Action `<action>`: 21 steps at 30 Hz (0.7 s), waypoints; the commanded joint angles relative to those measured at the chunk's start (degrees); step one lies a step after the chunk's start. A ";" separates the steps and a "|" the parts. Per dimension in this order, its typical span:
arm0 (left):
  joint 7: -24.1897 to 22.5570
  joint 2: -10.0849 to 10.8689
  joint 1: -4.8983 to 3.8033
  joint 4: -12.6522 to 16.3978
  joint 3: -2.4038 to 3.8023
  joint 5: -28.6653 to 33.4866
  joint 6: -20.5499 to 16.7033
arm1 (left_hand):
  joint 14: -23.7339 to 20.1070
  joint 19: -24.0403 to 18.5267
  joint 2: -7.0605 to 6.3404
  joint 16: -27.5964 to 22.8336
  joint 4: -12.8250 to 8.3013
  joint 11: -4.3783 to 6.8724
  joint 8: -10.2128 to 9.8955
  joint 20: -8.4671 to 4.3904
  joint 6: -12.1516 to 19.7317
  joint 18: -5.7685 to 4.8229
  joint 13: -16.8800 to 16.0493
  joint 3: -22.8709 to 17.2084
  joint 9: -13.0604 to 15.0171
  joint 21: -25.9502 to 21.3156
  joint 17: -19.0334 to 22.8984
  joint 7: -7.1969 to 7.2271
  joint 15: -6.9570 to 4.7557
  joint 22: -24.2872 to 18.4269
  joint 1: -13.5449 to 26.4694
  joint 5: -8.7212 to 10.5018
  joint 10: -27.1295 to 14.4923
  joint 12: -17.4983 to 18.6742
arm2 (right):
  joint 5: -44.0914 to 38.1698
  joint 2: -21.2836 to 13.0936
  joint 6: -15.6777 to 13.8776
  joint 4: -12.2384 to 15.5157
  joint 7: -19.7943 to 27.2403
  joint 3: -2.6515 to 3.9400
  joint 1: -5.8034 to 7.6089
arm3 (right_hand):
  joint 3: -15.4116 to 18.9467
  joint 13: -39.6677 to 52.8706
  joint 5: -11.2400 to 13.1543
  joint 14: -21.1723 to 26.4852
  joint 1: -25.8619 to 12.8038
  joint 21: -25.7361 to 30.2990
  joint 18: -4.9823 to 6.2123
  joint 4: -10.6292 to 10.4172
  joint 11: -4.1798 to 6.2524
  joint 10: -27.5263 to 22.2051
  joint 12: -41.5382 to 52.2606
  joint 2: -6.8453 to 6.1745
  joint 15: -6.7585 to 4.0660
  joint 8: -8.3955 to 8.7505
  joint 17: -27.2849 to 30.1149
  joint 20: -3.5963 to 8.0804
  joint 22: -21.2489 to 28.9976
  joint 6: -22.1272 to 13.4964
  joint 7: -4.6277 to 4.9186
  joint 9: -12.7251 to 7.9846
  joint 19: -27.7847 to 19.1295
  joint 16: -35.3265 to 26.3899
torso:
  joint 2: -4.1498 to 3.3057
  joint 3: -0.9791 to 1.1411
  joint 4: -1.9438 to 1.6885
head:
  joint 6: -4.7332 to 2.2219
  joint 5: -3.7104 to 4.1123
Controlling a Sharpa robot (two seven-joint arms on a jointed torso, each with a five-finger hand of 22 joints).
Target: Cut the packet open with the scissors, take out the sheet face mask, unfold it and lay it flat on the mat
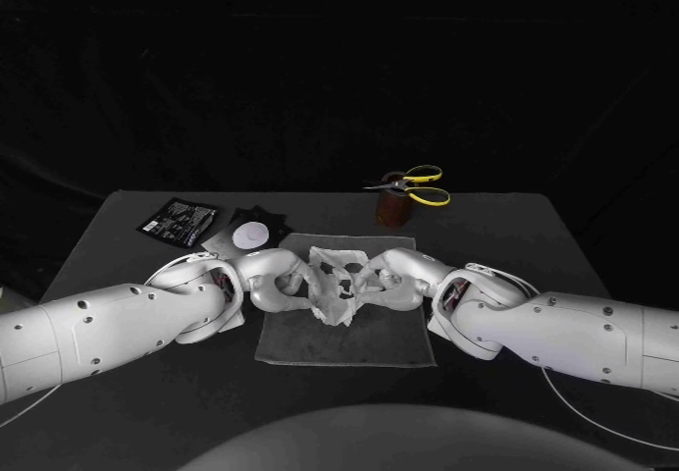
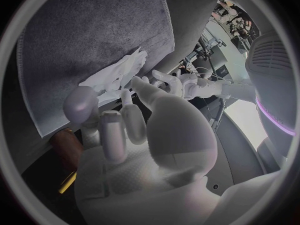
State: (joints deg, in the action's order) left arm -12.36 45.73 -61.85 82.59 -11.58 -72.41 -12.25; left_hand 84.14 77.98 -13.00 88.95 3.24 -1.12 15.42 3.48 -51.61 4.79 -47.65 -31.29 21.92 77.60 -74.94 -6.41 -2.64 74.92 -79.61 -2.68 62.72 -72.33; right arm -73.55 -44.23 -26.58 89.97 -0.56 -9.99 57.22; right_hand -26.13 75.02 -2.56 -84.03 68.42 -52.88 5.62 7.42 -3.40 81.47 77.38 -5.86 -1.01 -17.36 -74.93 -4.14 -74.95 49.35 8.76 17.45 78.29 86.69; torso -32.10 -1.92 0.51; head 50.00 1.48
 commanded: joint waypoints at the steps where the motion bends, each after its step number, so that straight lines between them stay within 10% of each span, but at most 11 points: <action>1: -1.20 -0.60 0.00 -0.15 0.01 1.69 0.02 | 2.77 -0.41 -0.62 -0.24 0.02 -0.02 -0.28 0.09 0.16 -0.32 0.30 0.51 -0.14 -0.30 -6.36 0.00 0.44 0.41 0.05 -0.07 -0.32 0.25 | -0.56 0.91 1.42 -0.80 0.90 0.03 -0.02 | 0.52 1.52 -0.20 -4.28 0.12 0.37 0.40 0.07 -0.47 -0.06 -0.31 -0.63 0.54 0.78 -7.33 -0.52 -6.35 -0.72 0.26 -0.35 -0.03 -0.22 | -0.03 -0.01 -0.03 | 0.00 0.00; 21: 1.43 -4.46 0.23 -4.07 0.01 -2.31 4.71 | 2.88 -0.29 -0.59 -0.23 -0.66 -0.36 -0.94 0.35 -0.47 -0.38 -1.78 1.06 -1.03 -0.16 -6.79 -0.35 0.73 0.62 -1.46 -0.10 1.47 -0.41 | -4.26 5.14 10.83 -4.84 -2.16 0.02 -0.11 | 1.65 1.31 -0.20 -4.25 0.33 1.05 0.72 -0.12 -0.67 -0.46 -0.60 -0.18 0.78 1.85 -7.35 -1.10 -6.19 -0.21 0.43 -0.75 -0.37 -0.18 | -0.25 -0.13 -0.05 | 0.00 0.00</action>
State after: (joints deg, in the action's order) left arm -11.05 41.45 -61.68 78.52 -11.60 -73.85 -9.11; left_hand 83.94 77.78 -13.45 88.89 3.07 -1.51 14.39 3.69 -51.77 4.79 -49.26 -30.21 20.94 77.36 -74.95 -6.77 -2.43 74.93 -80.56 -2.67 63.85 -72.55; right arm -76.39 -39.18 -18.29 85.27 -1.83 -10.00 57.13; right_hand -24.80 74.93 -2.56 -83.92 68.79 -51.80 5.63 7.19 -3.80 81.07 77.06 -6.21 -0.70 -15.71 -74.91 -4.85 -74.90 48.79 9.23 16.75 77.76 86.46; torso -32.33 -2.02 0.51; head 50.00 1.49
